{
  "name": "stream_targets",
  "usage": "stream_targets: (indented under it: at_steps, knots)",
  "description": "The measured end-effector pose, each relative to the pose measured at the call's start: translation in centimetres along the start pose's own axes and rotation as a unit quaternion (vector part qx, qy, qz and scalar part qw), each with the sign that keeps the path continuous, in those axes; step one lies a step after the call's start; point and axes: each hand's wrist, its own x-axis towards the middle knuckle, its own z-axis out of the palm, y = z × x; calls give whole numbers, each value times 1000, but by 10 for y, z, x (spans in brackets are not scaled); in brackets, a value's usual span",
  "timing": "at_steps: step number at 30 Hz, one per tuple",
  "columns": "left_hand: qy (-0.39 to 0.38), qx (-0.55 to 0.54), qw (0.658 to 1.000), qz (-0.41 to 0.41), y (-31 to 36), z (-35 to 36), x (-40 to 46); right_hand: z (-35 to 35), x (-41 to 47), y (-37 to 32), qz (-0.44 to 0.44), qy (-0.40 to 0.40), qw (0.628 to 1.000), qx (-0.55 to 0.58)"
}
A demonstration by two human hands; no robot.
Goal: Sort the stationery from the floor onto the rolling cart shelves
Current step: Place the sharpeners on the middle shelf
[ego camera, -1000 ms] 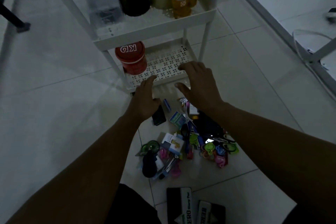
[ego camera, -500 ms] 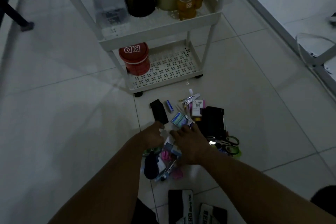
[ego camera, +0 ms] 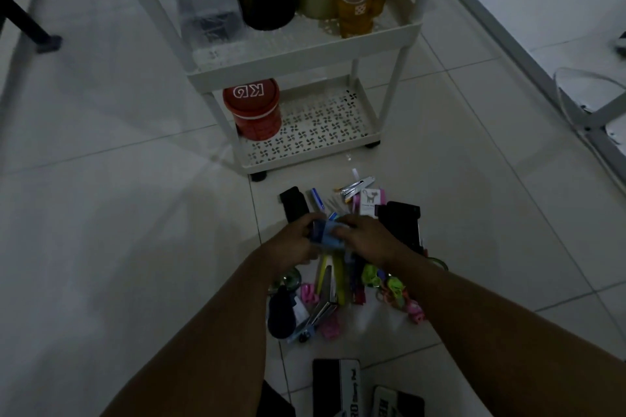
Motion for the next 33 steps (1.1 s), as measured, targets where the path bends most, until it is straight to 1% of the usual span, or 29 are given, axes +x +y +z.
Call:
stream_targets:
  at_steps: [1, 3, 5, 7, 9, 11, 14, 16, 19, 21, 24, 27, 29, 33]
  knots:
    - [7, -40, 999, 0, 4, -1, -1, -5, 1, -7, 15, 3, 997, 70]
    - [25, -97, 995, 14, 13, -3, -3, -14, 0, -19, 33, 4, 987, 156]
    - [42, -117, 991, 54, 20, -6, -7, -20, 0, -32, 40, -9, 977, 208]
    - [57, -105, 985, 122, 27, -11, -12, -27, 0, -45, 38, -23, 973, 228]
    - [76, -113, 975, 174, 37, -18, -16, -35, 0, -63, 19, -28, 982, 187]
    - [108, -125, 966, 200, 47, -23, -20, -44, 0, -82, -10, -19, 990, 136]
    - [181, -129, 948, 227, 59, -29, -25, -55, -3, -115, -64, 17, 997, 45]
    - [236, -136, 929, 251, 67, -31, -30, -62, -6, -136, -112, 54, 992, -14]
    - [314, -140, 886, 310, 85, -35, -39, -68, -13, -167, -187, 93, 976, -68]
    - [368, -130, 853, 347, 100, -38, -44, -68, -16, -190, -241, 121, 957, -110]
    - [435, -136, 805, 379, 124, -44, -53, -70, -17, -223, -305, 156, 927, -152]
    - [484, -141, 763, 406, 145, -51, -63, -73, -16, -251, -353, 171, 905, -167]
    - [502, -140, 744, 418, 156, -56, -67, -74, -15, -266, -377, 172, 894, -174]
    - [526, -126, 733, 412, 162, -66, -66, -75, -3, -290, -396, 196, 871, -214]
